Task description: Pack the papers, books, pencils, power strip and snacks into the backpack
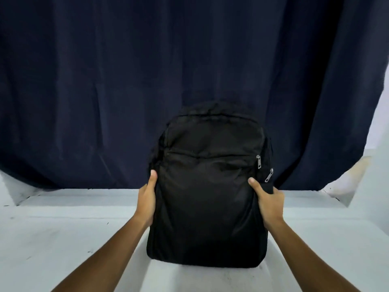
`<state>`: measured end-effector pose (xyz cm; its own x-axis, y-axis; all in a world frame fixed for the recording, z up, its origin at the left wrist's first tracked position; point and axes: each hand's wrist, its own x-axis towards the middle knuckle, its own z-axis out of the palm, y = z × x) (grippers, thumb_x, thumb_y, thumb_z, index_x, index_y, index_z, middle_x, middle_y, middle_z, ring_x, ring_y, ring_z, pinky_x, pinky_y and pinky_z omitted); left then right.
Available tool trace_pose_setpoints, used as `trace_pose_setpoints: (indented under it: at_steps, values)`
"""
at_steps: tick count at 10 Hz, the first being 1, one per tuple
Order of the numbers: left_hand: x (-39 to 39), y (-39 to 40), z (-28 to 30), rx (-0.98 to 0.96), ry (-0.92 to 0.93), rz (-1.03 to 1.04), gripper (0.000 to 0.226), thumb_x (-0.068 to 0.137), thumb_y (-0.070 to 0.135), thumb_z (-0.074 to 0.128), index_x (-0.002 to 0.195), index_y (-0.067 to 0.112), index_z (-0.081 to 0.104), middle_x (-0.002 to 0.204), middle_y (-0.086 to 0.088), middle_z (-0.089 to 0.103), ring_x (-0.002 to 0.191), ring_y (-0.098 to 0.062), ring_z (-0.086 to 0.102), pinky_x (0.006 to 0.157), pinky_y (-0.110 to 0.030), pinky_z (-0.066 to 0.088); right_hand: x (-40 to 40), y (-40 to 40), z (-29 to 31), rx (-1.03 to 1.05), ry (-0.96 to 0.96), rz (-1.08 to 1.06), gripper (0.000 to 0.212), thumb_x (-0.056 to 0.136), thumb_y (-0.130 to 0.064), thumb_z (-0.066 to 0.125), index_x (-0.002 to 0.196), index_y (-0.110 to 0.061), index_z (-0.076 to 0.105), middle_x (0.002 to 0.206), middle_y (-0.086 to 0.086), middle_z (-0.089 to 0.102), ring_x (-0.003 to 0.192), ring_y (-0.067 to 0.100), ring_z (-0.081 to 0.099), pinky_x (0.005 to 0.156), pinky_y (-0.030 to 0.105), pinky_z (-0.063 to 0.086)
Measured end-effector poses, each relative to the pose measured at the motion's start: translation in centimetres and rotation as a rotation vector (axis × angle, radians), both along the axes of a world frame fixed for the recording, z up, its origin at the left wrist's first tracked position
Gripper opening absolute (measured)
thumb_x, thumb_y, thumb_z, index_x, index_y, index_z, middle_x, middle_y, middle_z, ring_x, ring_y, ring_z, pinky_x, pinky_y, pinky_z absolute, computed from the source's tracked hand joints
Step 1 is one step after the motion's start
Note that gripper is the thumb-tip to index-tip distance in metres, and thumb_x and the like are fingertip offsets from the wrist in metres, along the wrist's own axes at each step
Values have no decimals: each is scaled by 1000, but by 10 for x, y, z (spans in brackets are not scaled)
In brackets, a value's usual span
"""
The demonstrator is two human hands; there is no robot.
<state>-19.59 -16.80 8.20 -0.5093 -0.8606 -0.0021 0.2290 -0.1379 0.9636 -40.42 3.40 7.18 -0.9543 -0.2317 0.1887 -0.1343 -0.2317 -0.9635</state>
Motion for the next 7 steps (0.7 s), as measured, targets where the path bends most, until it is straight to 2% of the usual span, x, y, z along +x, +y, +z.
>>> trace_pose_setpoints:
  at_steps: [2, 3, 4, 5, 6, 7]
  values:
    - [-9, -15, -20, 51, 3, 28, 48, 92, 58, 48, 98, 16, 71, 100, 2, 74, 99, -17, 66, 80, -30, 50, -16, -15, -15, 32, -15, 16, 34, 75, -35, 80, 77, -3, 69, 77, 4, 71, 71, 13, 64, 68, 24, 51]
    - [-10, -16, -21, 44, 2, 1, 45, 92, 58, 48, 99, 19, 70, 103, 3, 73, 101, -16, 65, 81, -29, 49, -21, -15, -20, 28, -28, 29, 35, 76, -37, 79, 80, -3, 70, 81, 5, 72, 76, 15, 66, 69, 24, 50]
    - [-7, -13, -18, 42, -8, -43, 41, 93, 57, 46, 96, 23, 69, 96, 7, 74, 98, -12, 65, 78, -27, 48, -22, -13, -23, 54, -26, 64, 32, 78, -38, 77, 84, -7, 71, 84, 3, 73, 82, 16, 67, 71, 24, 50]
    - [0, -11, -15, 47, -36, -132, 43, 91, 60, 47, 98, 25, 69, 99, 8, 75, 100, -13, 65, 87, -31, 48, -23, -9, -20, 95, -23, 110, 30, 78, -41, 76, 91, -14, 72, 89, -2, 74, 88, 15, 69, 77, 26, 52]
    - [11, -6, -9, 18, -194, -123, 40, 89, 64, 47, 101, 31, 67, 104, 10, 71, 98, -15, 63, 91, -42, 47, -21, -1, -18, 183, -1, 150, 41, 75, -46, 76, 102, -16, 68, 98, -3, 73, 95, 16, 67, 85, 31, 53]
    - [40, 5, -27, -186, -170, 81, 23, 94, 45, 54, 100, 27, 66, 100, 7, 67, 101, -21, 61, 90, -40, 47, -17, 15, -5, 126, -14, 180, 67, 70, -44, 81, 124, -15, 56, 116, 1, 65, 107, 16, 63, 82, 24, 48]
